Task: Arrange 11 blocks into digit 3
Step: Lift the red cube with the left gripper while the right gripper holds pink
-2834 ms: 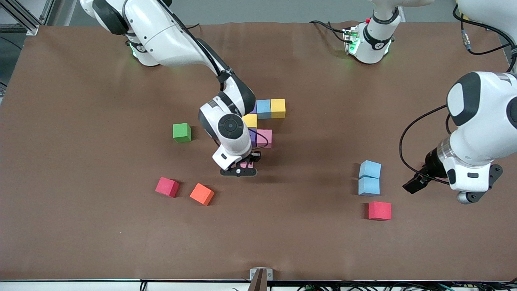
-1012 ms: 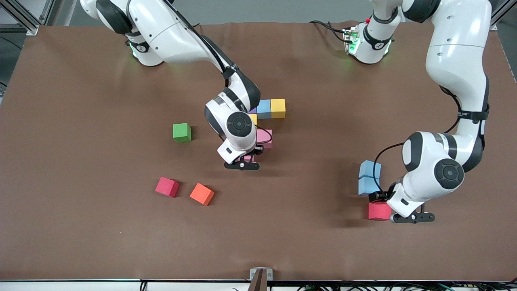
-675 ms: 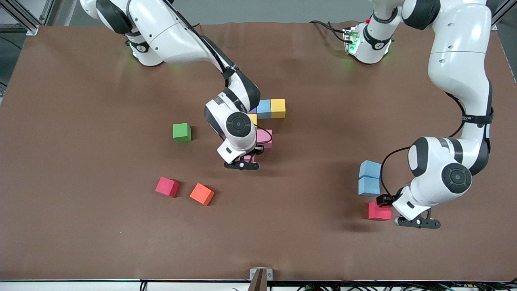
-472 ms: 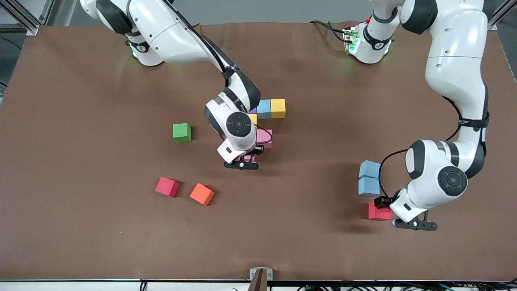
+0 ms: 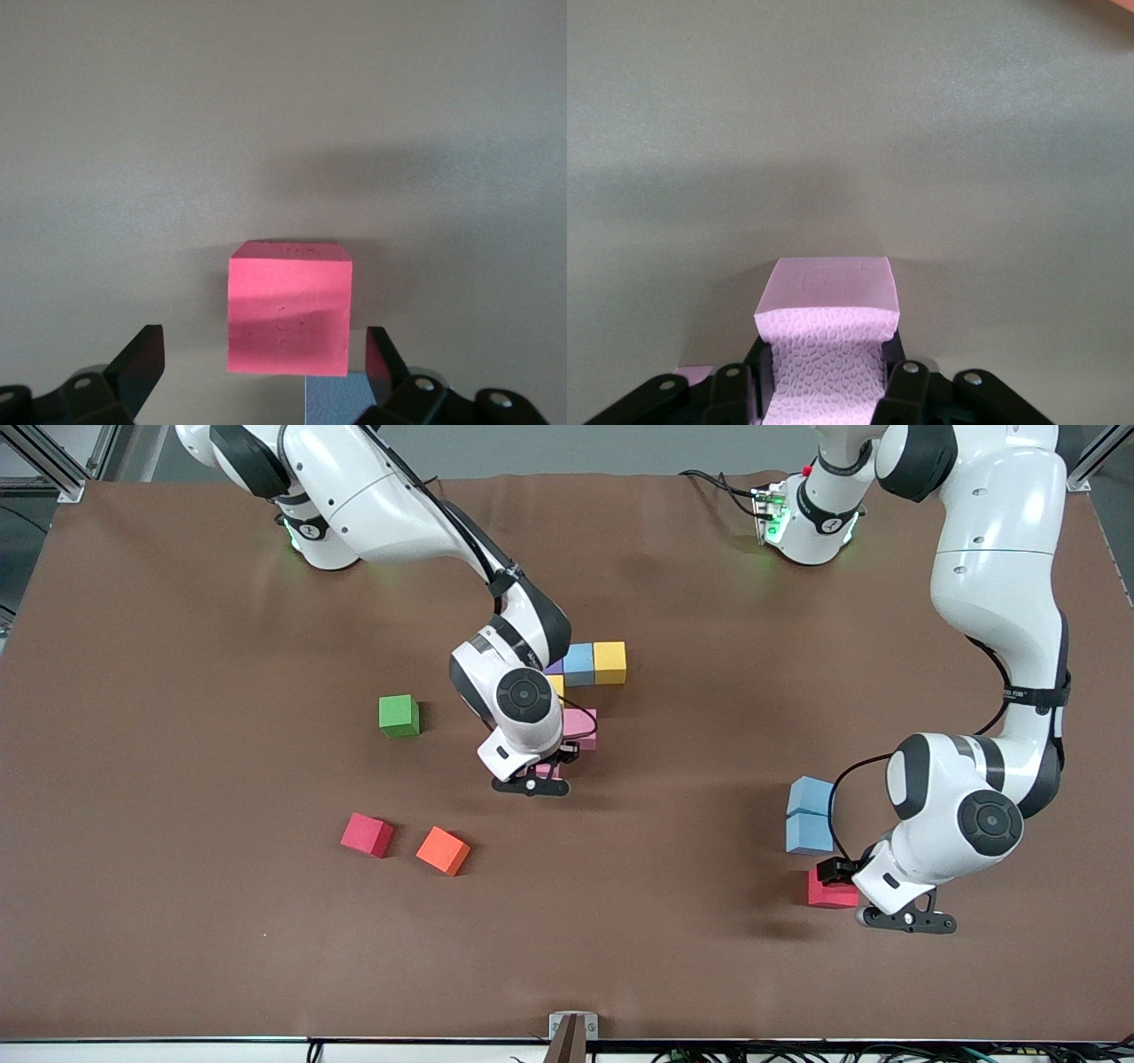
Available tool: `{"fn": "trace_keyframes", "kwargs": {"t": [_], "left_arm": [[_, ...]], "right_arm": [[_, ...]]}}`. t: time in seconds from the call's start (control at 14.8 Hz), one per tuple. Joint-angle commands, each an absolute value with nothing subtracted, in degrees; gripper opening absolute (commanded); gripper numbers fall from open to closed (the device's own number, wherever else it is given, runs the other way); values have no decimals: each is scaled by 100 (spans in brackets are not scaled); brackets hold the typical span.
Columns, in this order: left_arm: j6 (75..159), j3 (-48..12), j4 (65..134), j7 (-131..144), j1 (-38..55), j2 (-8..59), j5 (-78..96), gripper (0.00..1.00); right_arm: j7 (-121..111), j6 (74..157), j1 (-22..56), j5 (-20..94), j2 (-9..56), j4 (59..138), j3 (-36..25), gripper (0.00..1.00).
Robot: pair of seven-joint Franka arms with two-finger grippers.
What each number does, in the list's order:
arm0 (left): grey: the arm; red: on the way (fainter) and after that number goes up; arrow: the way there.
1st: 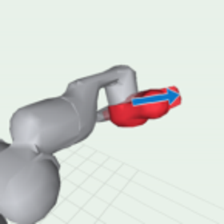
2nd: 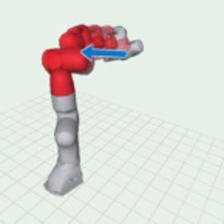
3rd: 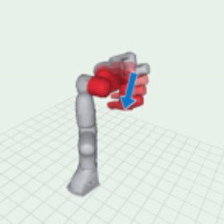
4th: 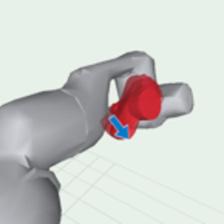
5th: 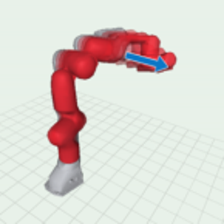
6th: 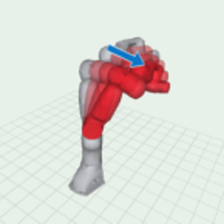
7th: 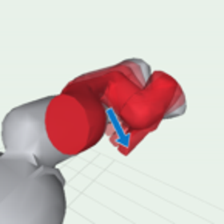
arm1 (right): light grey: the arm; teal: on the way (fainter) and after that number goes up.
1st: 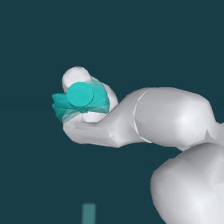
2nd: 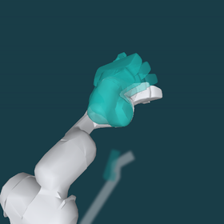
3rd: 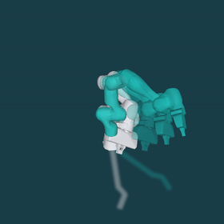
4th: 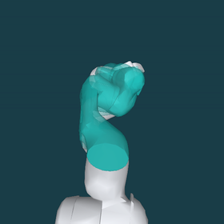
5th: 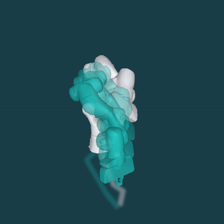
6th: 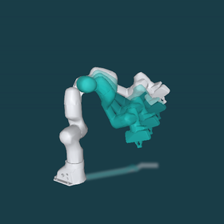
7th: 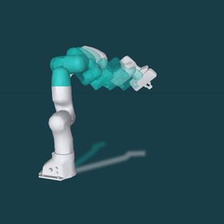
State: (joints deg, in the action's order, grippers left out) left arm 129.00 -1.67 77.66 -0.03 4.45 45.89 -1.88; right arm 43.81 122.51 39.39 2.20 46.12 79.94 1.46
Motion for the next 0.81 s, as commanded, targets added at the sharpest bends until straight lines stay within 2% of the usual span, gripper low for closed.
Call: {"fn": "trace_keyframes", "kwargs": {"t": [0.0, 0.4, 0.74], "left_arm": [[12911, -158, 7655, -26, 475, 4667, -220, 100], [13604, -185, 7559, -79, 536, 5000, -220, 100], [13641, -185, 7515, -123, 527, 5159, -220, 99]], "right_arm": [[4447, 12428, 4016, 308, 4438, 8411, 158, 0], [4456, 12428, 4096, 308, 4438, 8411, 158, 0], [4430, 12401, 4105, 308, 4430, 8420, 158, 0]]}}
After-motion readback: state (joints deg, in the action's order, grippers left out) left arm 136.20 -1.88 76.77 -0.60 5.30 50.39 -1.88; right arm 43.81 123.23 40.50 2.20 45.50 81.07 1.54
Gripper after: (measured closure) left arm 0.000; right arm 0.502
